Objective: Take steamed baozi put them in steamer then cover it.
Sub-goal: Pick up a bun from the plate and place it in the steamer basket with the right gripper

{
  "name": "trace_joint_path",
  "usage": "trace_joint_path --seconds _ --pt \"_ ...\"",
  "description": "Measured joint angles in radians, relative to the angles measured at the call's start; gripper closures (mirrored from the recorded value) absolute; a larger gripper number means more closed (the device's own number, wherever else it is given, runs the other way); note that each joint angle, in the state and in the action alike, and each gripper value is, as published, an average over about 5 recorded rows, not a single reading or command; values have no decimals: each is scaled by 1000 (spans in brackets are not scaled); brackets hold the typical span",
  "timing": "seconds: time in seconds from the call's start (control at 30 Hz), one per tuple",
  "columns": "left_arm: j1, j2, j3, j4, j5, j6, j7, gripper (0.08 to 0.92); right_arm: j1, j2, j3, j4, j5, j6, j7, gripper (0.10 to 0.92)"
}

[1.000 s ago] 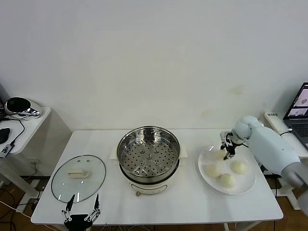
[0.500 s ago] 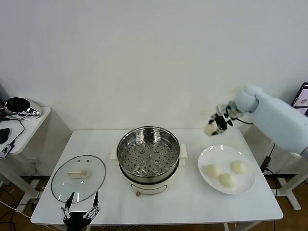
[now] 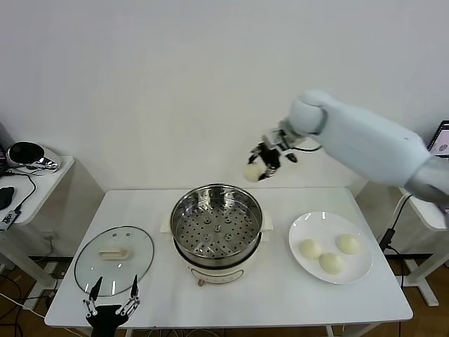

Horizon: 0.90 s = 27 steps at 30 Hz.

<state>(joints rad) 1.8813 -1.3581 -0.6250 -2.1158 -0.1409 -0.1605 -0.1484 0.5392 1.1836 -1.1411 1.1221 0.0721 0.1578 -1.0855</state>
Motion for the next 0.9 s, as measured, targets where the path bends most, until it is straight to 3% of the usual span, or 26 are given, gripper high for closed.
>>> trace_joint_path --seconds 0.9 --pt "11 -14 -17 -25 -1 5 1 177 -92 227 -100 -170 -280 369 92 442"
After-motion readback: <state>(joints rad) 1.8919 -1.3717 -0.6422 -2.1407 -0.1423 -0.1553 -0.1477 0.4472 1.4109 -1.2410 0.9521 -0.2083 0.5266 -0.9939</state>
